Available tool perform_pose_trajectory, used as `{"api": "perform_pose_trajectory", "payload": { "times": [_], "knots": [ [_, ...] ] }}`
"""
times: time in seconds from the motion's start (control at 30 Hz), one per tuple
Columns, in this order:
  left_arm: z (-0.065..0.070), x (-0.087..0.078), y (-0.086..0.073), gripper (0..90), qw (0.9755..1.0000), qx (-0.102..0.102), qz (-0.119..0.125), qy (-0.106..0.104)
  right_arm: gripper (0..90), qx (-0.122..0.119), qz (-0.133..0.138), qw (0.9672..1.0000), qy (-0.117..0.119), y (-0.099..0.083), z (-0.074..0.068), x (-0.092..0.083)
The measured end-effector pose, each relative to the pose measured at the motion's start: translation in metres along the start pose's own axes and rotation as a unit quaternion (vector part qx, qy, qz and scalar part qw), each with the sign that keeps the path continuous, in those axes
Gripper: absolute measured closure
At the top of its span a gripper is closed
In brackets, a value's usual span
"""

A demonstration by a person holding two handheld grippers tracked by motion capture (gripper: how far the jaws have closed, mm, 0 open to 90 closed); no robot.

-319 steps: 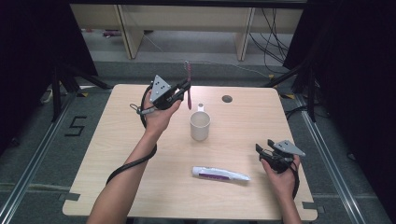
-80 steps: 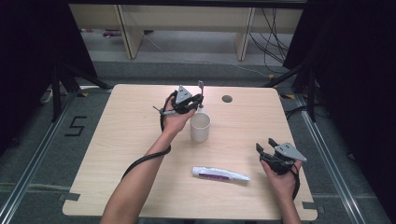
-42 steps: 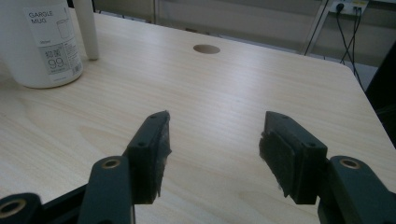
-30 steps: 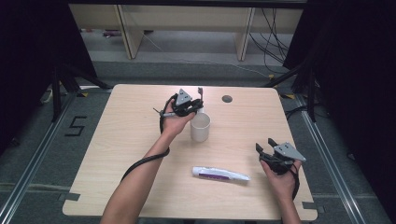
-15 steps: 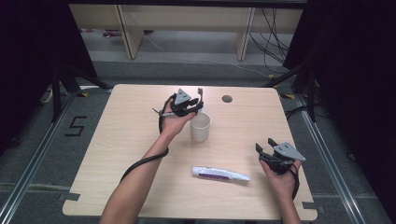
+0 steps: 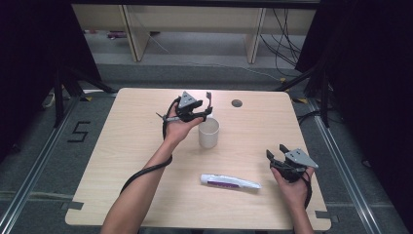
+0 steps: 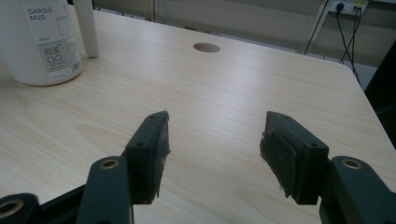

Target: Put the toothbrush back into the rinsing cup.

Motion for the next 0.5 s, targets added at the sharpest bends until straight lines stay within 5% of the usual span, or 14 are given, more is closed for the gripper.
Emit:
{"api": "perform_pose_trajectory", "payload": {
  "times": [0.5],
  "knots": [
    [-0.001,-0.026,0.003,35.0,0.9998,-0.013,0.013,0.004,41.1,-0.003,-0.002,1.0000,-0.006,0.000,-0.001,0.002]
  ]
}}
Point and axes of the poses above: each handheld gripper's, and its own axes: x roughly forward along the jaws, y roughly out of its top, z roughly to its right, the point moved 7 cm from there along x, roughly forward along the jaws, and after that the axes turned 9 degrees about x, right-handed, at the moved point
